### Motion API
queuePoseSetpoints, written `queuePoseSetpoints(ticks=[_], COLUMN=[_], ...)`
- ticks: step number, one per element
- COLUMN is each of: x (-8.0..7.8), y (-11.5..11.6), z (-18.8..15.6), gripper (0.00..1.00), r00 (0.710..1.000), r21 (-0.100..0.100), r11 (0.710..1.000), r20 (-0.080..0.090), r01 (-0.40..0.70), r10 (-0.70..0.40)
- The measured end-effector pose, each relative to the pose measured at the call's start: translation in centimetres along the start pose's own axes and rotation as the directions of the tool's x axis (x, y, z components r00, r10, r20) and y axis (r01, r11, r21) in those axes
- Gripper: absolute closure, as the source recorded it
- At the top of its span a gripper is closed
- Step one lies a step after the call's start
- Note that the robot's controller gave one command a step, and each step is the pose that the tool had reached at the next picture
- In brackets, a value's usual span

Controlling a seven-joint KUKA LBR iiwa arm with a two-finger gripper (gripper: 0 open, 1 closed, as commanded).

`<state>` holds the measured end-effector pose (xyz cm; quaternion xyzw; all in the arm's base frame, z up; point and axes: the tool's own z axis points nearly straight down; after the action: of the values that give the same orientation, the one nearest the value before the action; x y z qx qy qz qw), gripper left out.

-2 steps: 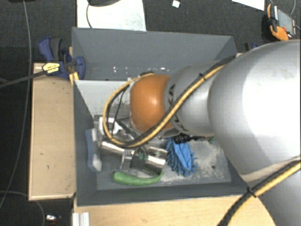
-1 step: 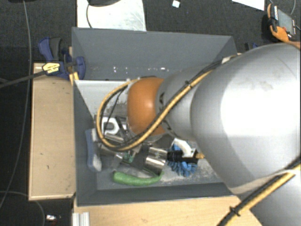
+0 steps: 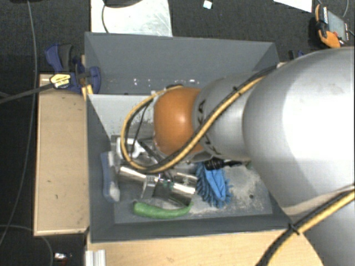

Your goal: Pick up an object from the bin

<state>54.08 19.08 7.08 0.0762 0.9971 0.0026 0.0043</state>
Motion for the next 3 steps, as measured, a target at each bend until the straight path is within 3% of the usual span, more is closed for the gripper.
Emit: queuePoseSetpoints(ticks=[1, 2, 3], x=[1.3, 1.3, 1.5], y=[0.8, 0.8, 0.6], z=[0.2, 0.2, -2.0], gripper=[1.0, 1.0, 1.0], r00=[0.928, 0.928, 0.928], r21=[0.007, 0.007, 0.014], r11=[0.929, 0.928, 0.928], r20=[-0.008, -0.008, -0.014], r01=[-0.371, -0.372, -0.373], r10=[0.371, 0.372, 0.373])
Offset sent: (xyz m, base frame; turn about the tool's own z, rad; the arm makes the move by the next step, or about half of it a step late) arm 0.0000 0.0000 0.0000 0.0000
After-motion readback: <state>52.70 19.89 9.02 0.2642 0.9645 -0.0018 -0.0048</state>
